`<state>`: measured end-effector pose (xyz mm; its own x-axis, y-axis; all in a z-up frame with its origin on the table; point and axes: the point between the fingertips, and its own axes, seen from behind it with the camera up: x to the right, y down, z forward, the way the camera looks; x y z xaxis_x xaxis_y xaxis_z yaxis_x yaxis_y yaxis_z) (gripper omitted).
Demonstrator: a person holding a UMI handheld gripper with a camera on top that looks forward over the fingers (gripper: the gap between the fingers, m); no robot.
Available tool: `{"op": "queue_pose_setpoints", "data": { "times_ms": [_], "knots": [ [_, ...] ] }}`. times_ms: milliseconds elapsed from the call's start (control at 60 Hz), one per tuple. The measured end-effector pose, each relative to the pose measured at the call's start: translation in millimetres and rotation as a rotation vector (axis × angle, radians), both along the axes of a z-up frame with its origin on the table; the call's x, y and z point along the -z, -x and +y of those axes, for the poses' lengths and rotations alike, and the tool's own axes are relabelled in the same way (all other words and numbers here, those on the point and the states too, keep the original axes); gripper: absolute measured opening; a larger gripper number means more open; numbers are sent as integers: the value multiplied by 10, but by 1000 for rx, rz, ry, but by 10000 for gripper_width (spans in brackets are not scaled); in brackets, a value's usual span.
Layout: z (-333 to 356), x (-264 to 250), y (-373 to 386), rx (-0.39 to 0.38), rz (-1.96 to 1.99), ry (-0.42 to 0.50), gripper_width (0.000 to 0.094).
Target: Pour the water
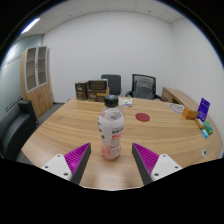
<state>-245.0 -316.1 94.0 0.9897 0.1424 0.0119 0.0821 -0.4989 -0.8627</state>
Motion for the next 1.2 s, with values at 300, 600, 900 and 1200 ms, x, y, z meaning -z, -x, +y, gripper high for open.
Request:
{"op": "queue_pose_setpoints", "data": {
  "times_ms": [300,600,900,1200],
  "knots": [
    [801,325,33,113,20,-77,633],
    [929,277,112,67,13,-115,353],
    [1322,-559,-631,123,-200,-187,311],
    [2442,-1207,-1587,109,-925,-224,310]
  ]
}}
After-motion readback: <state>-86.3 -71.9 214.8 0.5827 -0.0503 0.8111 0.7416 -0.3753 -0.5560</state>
